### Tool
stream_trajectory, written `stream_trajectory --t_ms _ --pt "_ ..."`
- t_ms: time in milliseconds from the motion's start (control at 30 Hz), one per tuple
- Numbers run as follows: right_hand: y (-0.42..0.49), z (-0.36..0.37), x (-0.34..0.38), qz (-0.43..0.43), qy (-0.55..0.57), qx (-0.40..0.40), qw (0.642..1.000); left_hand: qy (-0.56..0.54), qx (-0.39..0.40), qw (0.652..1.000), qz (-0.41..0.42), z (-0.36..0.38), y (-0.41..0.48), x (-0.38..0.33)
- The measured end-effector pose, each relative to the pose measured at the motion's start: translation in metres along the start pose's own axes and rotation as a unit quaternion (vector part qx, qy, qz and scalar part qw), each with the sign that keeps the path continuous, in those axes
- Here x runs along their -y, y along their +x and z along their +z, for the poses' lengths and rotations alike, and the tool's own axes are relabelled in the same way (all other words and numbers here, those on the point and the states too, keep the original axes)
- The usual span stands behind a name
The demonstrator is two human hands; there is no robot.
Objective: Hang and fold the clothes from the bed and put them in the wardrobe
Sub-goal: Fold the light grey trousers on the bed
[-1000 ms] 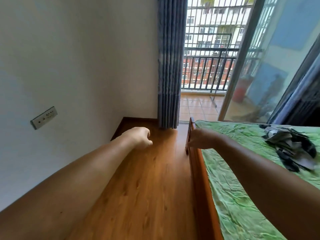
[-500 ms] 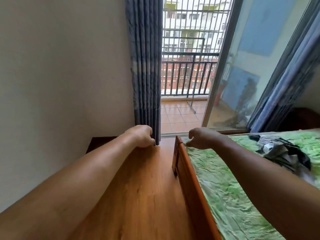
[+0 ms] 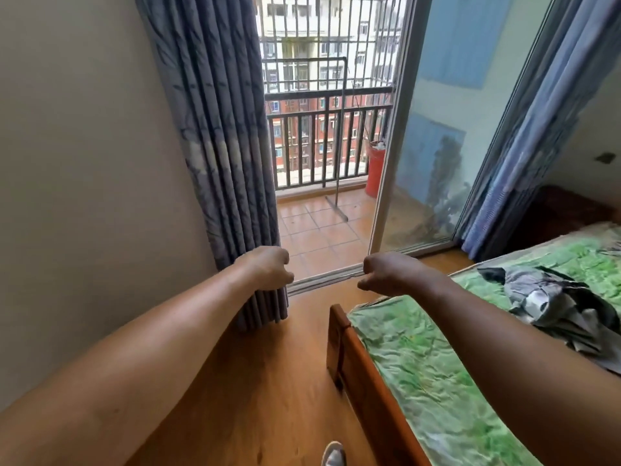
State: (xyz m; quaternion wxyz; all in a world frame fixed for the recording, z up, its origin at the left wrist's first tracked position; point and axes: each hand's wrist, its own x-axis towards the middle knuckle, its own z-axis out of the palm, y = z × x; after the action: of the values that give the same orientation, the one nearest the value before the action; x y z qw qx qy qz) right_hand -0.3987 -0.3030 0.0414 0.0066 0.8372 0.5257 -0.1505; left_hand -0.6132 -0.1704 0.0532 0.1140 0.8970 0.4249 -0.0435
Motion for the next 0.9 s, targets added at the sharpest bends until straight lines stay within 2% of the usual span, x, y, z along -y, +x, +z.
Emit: stream_trajectory --t_ms 300,500,733,900 --pt "0.228 -0.071 -0.054 0.026 -0.002 0.016 1.0 0.014 0.0 1.0 0.014 -0.042 0.244 -0.016" --pt "0.336 -0.126 -0.097 0.063 -0.002 -0.001 0.998 0.017 -0.001 0.998 0.065 -0.08 0.386 -0.034" --pt "0.441 -0.147 -0.166 0.178 0.031 0.001 0.984 0.022 0.009 0.985 0.174 -0.082 0.564 -0.084" --pt "0.495 -0.159 -0.216 0.276 0.056 -0.015 0.959 0.03 0.035 0.96 0.275 -0.074 0.683 -0.137"
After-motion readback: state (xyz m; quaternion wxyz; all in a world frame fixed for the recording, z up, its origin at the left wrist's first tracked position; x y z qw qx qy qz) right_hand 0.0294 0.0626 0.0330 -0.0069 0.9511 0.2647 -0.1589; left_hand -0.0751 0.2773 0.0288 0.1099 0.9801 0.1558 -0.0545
